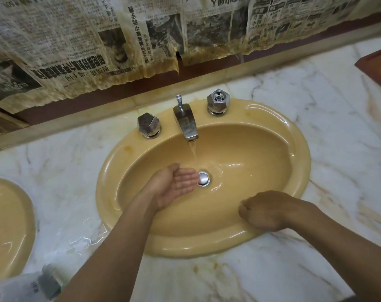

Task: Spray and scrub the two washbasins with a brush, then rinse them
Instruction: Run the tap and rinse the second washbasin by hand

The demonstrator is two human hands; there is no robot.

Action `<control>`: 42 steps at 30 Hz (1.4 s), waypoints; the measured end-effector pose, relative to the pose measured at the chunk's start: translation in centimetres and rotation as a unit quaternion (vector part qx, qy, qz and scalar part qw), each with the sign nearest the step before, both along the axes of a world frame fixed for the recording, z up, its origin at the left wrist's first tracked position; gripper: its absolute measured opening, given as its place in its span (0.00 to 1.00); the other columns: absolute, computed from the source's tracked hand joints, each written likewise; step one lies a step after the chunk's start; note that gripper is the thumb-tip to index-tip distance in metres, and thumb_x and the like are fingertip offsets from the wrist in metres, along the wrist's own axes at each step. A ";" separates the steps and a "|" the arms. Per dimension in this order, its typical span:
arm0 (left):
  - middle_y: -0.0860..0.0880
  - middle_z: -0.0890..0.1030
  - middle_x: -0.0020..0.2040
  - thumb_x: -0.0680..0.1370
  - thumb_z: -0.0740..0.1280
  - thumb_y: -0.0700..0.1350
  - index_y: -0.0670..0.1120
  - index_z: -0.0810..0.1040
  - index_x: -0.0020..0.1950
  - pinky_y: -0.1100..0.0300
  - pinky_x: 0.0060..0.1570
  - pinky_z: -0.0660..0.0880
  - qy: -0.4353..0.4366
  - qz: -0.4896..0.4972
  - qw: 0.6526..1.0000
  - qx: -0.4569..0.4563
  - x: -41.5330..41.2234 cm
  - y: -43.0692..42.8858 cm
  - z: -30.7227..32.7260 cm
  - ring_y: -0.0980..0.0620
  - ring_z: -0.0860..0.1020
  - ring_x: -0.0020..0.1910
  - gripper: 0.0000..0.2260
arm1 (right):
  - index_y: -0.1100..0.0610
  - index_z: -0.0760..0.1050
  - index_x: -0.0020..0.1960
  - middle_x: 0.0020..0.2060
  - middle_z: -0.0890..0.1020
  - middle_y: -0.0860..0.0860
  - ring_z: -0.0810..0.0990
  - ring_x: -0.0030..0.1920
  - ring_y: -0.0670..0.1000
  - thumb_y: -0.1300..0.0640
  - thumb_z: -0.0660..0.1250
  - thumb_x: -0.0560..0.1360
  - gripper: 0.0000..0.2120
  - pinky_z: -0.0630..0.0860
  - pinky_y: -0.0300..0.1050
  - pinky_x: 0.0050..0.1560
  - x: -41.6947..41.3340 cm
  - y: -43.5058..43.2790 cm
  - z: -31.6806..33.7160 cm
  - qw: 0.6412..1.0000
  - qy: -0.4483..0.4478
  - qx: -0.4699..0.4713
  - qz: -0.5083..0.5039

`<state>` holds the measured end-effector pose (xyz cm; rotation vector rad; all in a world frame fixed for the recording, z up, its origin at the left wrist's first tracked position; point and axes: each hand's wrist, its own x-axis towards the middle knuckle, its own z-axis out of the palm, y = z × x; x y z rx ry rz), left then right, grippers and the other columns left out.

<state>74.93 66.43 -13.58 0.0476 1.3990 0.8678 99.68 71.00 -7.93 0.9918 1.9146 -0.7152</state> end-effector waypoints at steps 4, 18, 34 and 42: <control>0.39 0.87 0.50 0.87 0.54 0.51 0.36 0.81 0.57 0.51 0.49 0.84 -0.061 0.065 0.996 -0.004 0.4 4.6 -0.3 0.43 0.87 0.46 0.23 | 0.52 0.75 0.65 0.66 0.78 0.55 0.75 0.64 0.57 0.42 0.44 0.83 0.26 0.70 0.50 0.61 -0.4 -0.1 -1.4 1.000 0.006 0.014 0.000; 0.34 0.83 0.60 0.88 0.55 0.48 0.32 0.79 0.63 0.47 0.57 0.80 -0.090 -0.150 0.984 -0.005 3.0 4.6 4.4 0.38 0.83 0.59 0.22 | 0.52 0.72 0.72 0.70 0.75 0.55 0.73 0.68 0.56 0.41 0.44 0.83 0.28 0.68 0.51 0.63 -1.3 1.0 -1.8 1.000 0.009 -0.004 -0.002; 0.39 0.87 0.53 0.87 0.58 0.49 0.35 0.81 0.60 0.47 0.62 0.78 0.138 -0.086 0.986 -0.044 -2.9 -5.2 6.5 0.44 0.86 0.54 0.19 | 0.52 0.70 0.69 0.70 0.72 0.52 0.72 0.68 0.56 0.42 0.45 0.84 0.25 0.69 0.53 0.62 -4.5 -5.1 -0.5 0.984 0.142 -0.089 0.062; 0.39 0.86 0.56 0.87 0.57 0.48 0.37 0.81 0.61 0.46 0.65 0.77 0.105 -0.047 0.993 -0.004 -2.0 -3.1 4.4 0.43 0.85 0.56 0.18 | 0.50 0.73 0.62 0.65 0.77 0.53 0.76 0.63 0.58 0.48 0.44 0.85 0.20 0.69 0.53 0.61 0.2 -0.8 -0.6 0.992 0.074 0.023 0.096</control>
